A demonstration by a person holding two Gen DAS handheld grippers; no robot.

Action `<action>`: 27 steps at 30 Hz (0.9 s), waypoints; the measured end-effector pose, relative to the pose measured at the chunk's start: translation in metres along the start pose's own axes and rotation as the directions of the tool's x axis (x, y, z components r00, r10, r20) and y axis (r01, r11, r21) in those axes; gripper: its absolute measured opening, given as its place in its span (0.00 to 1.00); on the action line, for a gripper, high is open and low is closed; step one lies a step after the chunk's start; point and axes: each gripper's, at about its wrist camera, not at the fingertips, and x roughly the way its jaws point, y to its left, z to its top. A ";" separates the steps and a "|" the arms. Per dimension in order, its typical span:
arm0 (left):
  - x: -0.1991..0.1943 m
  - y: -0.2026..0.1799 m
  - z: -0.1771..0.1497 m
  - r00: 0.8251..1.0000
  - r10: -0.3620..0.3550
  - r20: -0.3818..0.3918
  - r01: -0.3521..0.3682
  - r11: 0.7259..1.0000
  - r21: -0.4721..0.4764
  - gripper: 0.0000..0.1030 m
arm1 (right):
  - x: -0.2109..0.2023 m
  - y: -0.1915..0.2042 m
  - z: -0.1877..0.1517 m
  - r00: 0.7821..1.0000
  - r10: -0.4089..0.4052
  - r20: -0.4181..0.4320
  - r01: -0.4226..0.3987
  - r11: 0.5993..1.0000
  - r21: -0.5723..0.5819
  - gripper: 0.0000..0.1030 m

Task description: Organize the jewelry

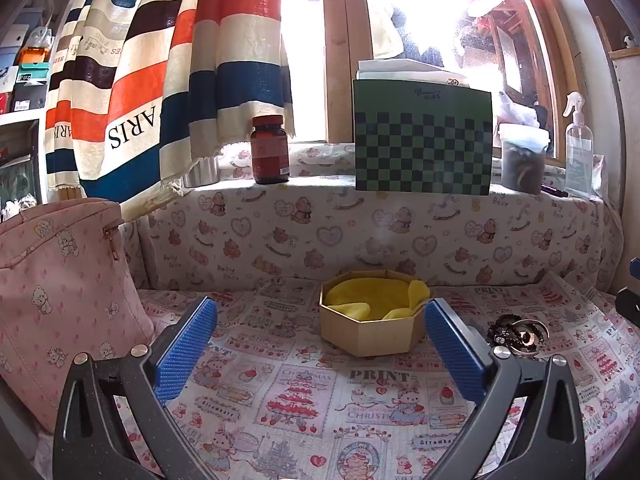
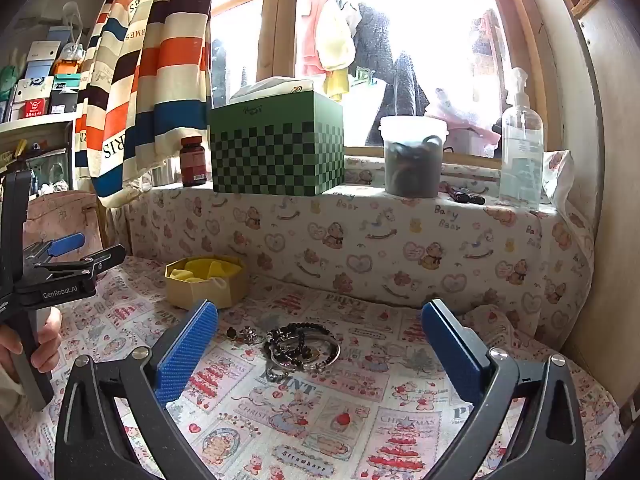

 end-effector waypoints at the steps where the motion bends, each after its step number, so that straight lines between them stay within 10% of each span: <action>1: 0.000 0.000 0.000 1.000 0.000 0.000 0.000 1.000 -0.001 1.00 | 0.000 0.000 0.000 1.000 0.001 -0.001 -0.001 1.000 0.001 1.00; 27: 0.000 0.000 0.000 1.000 0.001 0.005 -0.001 1.000 0.003 1.00 | 0.001 0.000 0.000 1.000 0.001 -0.005 -0.001 1.000 0.002 1.00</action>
